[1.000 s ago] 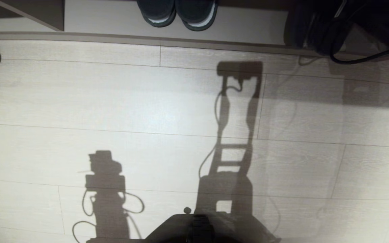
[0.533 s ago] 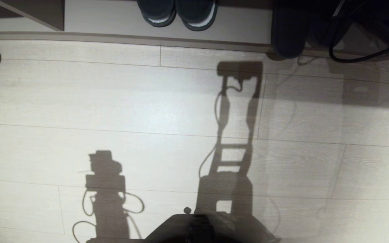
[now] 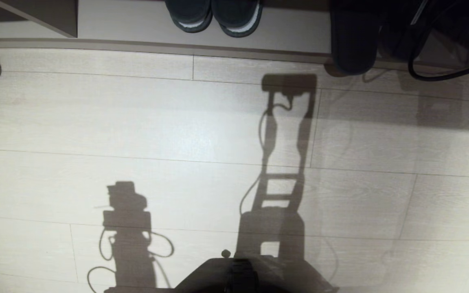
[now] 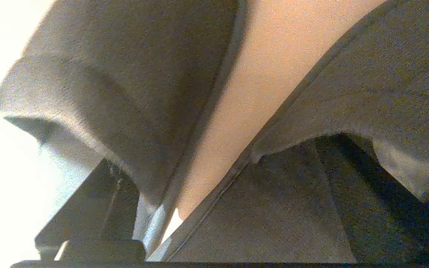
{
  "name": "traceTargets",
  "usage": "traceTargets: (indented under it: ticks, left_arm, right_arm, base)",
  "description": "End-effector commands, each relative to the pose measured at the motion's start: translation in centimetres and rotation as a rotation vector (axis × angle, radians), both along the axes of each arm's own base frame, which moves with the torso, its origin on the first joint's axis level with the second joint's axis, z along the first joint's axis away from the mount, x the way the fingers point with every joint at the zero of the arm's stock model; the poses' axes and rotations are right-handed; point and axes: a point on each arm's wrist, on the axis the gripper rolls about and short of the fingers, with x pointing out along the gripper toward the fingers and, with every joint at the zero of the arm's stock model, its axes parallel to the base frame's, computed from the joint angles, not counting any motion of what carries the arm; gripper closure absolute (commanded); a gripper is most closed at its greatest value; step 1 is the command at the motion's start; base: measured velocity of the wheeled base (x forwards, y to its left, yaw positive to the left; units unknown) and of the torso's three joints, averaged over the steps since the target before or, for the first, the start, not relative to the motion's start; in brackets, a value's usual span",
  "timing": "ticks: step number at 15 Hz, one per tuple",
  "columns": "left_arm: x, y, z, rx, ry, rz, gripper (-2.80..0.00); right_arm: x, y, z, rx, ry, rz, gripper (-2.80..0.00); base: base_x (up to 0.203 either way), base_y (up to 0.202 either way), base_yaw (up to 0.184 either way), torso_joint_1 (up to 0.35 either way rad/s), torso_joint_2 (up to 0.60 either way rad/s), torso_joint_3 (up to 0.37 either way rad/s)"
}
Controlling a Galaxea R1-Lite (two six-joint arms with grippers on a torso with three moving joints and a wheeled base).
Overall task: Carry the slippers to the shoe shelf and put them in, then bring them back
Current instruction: Place the slippers into the shoe cabinet
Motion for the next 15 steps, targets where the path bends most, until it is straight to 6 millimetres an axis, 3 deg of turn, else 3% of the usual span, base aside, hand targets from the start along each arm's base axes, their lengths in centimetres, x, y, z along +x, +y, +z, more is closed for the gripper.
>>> traceTargets:
  ticks: [1,9,10,15]
  left_arm:
    - [0.0,0.0,0.0,-0.001,-0.002,0.0,0.0]
    - [0.0,0.0,0.0,-0.001,-0.002,0.002,0.0]
    - [0.0,0.0,0.0,-0.002,-0.002,0.0,0.0]
    - [0.0,0.0,0.0,-0.001,-0.002,0.002,0.0]
  right_arm:
    - [-1.3,0.0,0.3,-0.002,-0.003,0.002,-2.8]
    - [-5.6,0.1,-2.6,-0.007,0.133,0.01,-2.8]
    - [-6.1,0.1,-2.7,0.0,0.143,0.015,0.0]
    - [-6.0,-0.5,-2.5,0.027,0.139,-0.069,0.0]
  base:
    - [0.0,0.0,0.0,0.0,0.0,0.0]
    - [0.0,0.0,0.0,0.0,0.0,0.0]
    - [0.0,0.0,0.0,0.0,0.0,0.0]
    - [0.0,0.0,0.0,0.0,0.0,0.0]
